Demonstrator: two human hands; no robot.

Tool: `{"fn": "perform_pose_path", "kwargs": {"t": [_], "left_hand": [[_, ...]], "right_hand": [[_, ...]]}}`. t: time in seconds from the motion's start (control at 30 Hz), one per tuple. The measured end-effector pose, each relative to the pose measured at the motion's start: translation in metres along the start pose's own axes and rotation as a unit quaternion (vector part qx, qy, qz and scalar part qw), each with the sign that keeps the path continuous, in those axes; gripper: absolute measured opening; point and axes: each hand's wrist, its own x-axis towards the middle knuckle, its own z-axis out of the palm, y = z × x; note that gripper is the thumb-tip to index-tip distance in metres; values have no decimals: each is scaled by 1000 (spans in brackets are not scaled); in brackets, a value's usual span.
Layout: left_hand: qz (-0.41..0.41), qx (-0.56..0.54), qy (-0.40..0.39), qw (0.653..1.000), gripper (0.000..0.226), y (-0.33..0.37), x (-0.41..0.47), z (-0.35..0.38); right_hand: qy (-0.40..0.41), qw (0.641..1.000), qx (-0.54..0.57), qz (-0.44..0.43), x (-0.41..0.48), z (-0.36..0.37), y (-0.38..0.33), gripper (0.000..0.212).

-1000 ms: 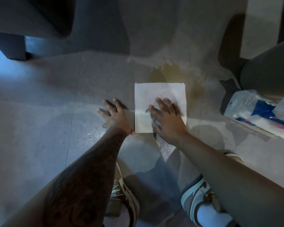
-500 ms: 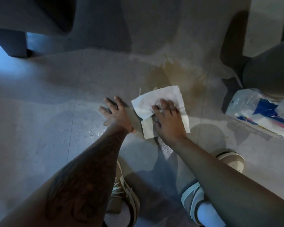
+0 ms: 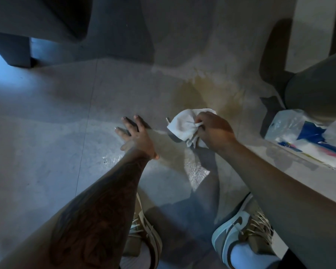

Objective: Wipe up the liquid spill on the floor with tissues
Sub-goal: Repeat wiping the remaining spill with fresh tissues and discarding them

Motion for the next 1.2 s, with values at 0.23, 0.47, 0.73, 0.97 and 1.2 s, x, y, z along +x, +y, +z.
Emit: {"fn": "perform_pose_path", "kwargs": {"t": [0.23,0.47,0.73,0.97,1.2], "left_hand": [[-3,9,-3,1000,158,0,0,0],[-12,4,-15,1000,157,4,1,-3],[-14,6,-19,1000,155,5,1,-4],[-20,17,-25,999,155,6,-2,-7],[-16,13,-33,999,155,6,-3,-10]], "right_hand": [[-63,968,240,48,52,-62,-13,23],[124,988,89,34,117,-92,12,29],[43,997,-65,-11,97,-55,20,36],[5,986,-166,1,98,-41,9,50],[-49,982,-156,-97,64,-18,-9,56]]}}
